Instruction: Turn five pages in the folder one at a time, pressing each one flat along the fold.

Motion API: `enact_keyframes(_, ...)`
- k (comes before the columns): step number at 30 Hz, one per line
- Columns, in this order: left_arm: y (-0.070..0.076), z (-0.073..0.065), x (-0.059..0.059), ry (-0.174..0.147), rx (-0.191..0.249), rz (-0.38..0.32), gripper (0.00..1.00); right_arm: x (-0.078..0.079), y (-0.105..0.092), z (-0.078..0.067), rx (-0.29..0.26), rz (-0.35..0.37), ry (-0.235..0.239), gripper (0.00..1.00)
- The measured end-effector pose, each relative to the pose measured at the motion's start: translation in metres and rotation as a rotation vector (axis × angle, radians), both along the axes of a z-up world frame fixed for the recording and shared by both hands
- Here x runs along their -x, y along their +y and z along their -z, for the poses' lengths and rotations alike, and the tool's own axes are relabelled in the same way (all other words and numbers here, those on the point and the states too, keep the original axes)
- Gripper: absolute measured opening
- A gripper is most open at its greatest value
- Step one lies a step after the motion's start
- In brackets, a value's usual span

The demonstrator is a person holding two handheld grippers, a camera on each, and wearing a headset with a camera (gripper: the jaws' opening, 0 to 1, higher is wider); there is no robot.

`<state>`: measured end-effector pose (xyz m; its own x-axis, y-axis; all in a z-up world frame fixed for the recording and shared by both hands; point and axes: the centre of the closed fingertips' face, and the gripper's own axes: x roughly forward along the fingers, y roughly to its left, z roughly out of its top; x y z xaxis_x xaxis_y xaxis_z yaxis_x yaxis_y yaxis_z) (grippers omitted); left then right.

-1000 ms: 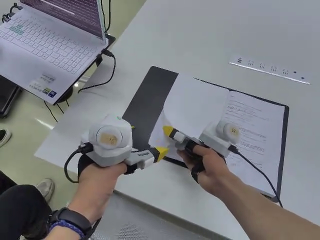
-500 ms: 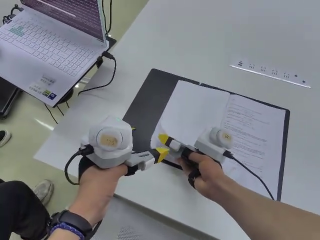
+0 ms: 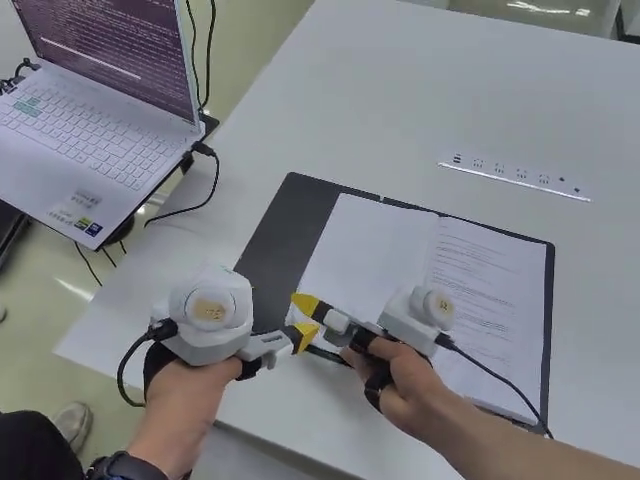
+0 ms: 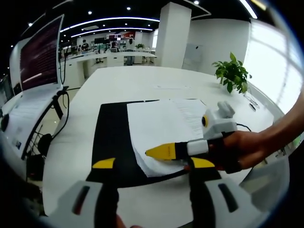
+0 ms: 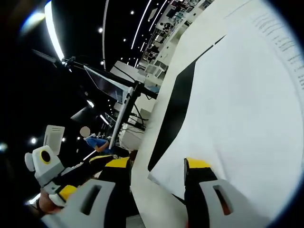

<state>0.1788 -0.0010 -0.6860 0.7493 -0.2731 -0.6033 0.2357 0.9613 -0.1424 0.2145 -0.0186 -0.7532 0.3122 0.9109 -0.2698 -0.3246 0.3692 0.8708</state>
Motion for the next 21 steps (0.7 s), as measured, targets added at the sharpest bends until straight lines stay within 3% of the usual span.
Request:
enact_keyframes(3, 0.007, -0.002, -0.002, -0.009, -0.002, -0.023, 0.58, 0.008, -0.013, -0.005, 0.001, -0.004, -0.021, 0.42)
enact_keyframes(7, 0.014, -0.004, -0.005, -0.029, 0.011, -0.052, 0.52, 0.003, -0.035, -0.011, -0.009, 0.058, -0.042, 0.43)
enact_keyframes(13, 0.011, -0.002, -0.013, -0.034, -0.005, -0.029, 0.47, 0.003, -0.063, -0.018, 0.013, 0.089, -0.079, 0.43)
enact_keyframes(18, 0.006, 0.008, -0.018, -0.006, -0.055, 0.034, 0.43, -0.002, -0.083, -0.022, 0.053, 0.107, -0.11, 0.43)
enact_keyframes(21, 0.003, 0.012, -0.021, -0.005, -0.05, 0.047, 0.4, -0.005, -0.096, -0.023, 0.074, 0.121, -0.128, 0.42)
